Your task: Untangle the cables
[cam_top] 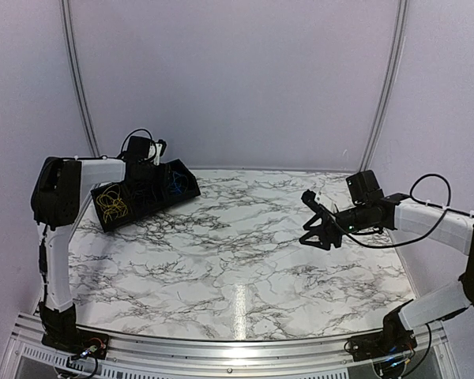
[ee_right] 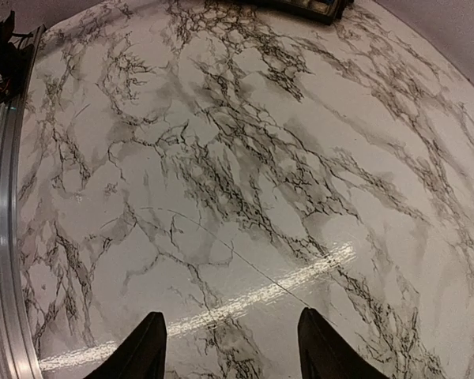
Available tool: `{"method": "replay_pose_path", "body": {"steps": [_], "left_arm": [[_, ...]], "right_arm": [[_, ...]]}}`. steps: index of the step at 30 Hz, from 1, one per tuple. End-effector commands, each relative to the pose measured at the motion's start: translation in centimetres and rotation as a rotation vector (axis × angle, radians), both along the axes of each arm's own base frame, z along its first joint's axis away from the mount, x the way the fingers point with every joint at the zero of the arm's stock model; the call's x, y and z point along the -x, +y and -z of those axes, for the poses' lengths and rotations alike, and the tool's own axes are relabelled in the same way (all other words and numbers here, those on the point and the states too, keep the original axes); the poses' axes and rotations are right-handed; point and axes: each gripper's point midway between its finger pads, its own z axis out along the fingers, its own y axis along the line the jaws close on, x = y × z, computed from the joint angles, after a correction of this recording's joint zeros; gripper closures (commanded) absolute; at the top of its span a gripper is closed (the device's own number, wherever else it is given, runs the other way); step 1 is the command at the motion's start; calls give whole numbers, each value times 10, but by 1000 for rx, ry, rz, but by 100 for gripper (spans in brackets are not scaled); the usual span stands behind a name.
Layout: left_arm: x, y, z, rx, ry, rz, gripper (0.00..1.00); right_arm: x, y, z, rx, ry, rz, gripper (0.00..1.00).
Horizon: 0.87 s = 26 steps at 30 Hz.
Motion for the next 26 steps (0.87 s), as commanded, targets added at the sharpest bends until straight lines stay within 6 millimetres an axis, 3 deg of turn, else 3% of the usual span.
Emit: {"method": "replay_pose_path", "body": {"steps": [1, 7, 10, 12, 16, 20, 23, 25, 26], "left_arm": [[18, 6, -30, 8, 27, -2, 49], [41, 14, -62, 15, 12, -25, 47], [61, 18, -77, 47, 25, -38, 44], [81, 18, -85, 77, 36, -46, 42], [123, 1, -132, 103, -85, -18, 40], [171, -27, -182, 124, -196, 59, 39], [199, -35, -199, 152, -247, 103, 37], [216, -34, -202, 171, -280, 117, 27], [223, -32, -201, 185, -289, 119, 6]], "right_arm": [[-6, 2, -17, -19, -30, -19, 43], [-5, 3, -20, -21, -37, -27, 43], [-11, 1, -32, -17, -69, -4, 43], [-19, -2, -55, -22, -131, 34, 43], [-52, -23, -109, -37, -323, 222, 39], [-82, -63, -163, -121, -401, 481, 6], [-91, -81, -186, -149, -434, 611, 1], [-89, -88, -196, -150, -463, 649, 2], [-86, -90, -192, -142, -472, 651, 1]]}}
